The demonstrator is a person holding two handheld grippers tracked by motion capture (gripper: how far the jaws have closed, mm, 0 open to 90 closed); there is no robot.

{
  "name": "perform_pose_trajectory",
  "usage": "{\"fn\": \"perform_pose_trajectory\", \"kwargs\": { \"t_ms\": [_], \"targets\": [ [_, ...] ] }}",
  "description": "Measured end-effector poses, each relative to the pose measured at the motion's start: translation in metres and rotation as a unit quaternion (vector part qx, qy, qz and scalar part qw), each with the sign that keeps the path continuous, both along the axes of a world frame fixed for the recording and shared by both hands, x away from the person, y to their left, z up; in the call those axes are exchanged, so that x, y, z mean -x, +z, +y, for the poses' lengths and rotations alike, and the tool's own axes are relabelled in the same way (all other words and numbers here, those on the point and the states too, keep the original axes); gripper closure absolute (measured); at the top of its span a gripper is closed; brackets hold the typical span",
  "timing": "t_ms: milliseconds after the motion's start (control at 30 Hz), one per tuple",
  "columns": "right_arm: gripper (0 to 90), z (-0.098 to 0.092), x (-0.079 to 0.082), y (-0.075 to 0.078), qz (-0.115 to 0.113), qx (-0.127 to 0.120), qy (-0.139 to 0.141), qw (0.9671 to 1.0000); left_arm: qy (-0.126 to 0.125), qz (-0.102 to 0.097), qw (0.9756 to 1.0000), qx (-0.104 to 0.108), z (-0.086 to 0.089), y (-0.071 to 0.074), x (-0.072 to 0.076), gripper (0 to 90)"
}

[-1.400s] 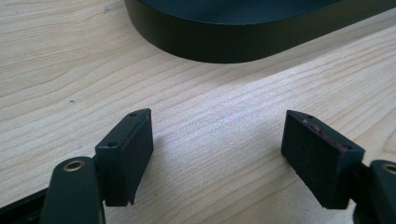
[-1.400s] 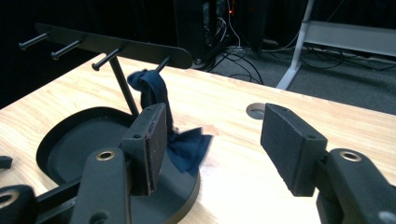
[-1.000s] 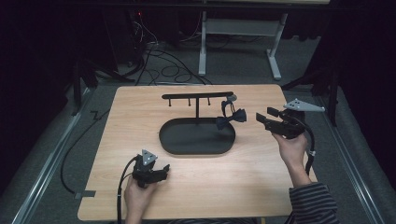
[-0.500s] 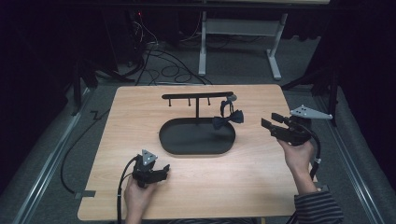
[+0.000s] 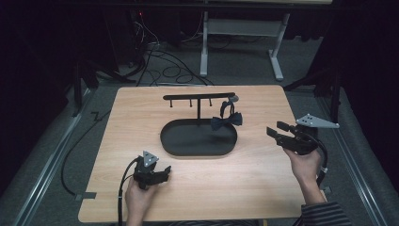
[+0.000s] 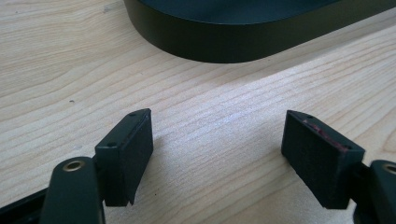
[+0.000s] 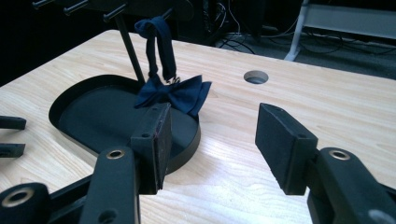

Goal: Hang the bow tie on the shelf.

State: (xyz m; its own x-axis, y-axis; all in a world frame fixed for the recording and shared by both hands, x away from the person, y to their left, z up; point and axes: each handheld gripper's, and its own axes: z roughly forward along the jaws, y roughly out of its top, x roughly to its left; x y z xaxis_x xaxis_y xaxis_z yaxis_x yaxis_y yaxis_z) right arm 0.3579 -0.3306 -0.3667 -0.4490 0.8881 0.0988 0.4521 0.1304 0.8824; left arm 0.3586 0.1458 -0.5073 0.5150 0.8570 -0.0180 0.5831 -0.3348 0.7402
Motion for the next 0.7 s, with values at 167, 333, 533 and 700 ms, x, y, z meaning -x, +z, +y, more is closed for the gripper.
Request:
{"fn": "perform_pose_trajectory", "kwargs": {
  "t_ms": [167, 333, 533, 700],
  "targets": [
    [47.5, -0.003, 0.006, -0.005, 0.002, -0.006, 0.000, 1.0000, 0.000, 0.000, 1.0000, 0.000, 0.000, 0.000, 0.000, 25.4],
    [47.5, -0.006, 0.012, -0.010, 0.007, -0.014, -0.003, 0.9999, 0.000, 0.000, 1.0000, 0.000, 0.000, 0.000, 0.000, 25.5],
    [47.7, -0.009, 0.017, -0.016, 0.011, -0.021, -0.005, 0.9997, 0.000, 0.000, 1.0000, 0.000, 0.000, 0.000, 0.000, 25.5],
    [47.8, -0.009, 0.019, -0.020, 0.013, -0.025, -0.005, 0.9996, 0.000, 0.000, 1.0000, 0.000, 0.000, 0.000, 0.000, 25.5]
  ]
}}
